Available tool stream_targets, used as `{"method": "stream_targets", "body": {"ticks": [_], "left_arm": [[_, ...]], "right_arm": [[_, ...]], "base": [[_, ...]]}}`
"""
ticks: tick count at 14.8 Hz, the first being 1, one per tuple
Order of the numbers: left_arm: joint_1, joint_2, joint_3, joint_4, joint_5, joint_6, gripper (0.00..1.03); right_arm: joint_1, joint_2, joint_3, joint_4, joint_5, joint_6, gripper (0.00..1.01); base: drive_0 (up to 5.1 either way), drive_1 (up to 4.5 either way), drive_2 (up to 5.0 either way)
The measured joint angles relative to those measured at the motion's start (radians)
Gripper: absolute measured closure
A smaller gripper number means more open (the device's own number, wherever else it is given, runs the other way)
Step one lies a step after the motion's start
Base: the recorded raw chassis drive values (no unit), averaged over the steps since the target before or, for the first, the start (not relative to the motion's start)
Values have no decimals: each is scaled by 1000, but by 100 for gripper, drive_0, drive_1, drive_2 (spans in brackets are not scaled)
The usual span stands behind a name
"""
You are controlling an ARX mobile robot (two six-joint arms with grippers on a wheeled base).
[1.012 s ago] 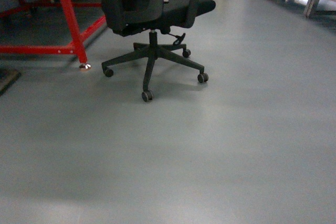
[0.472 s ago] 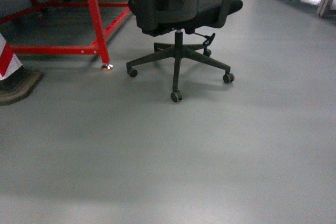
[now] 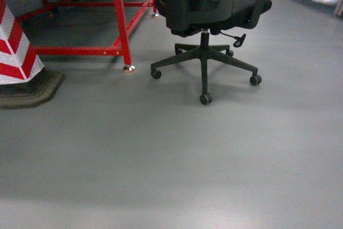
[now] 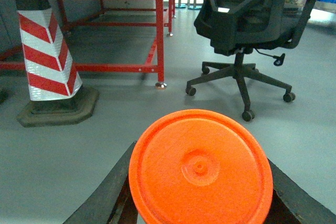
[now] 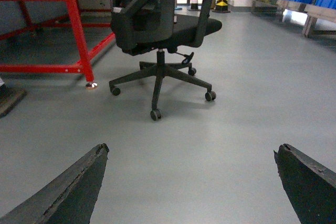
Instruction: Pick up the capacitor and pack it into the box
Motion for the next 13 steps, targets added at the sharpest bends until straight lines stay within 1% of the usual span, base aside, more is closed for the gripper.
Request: {"method": "stream_targets", "body": {"ticks": [13], "left_arm": [[0,0,0,2,3,0,59]], "right_arm": [[0,0,0,-4,1,0,3]], "base": [[-511,235,235]]}}
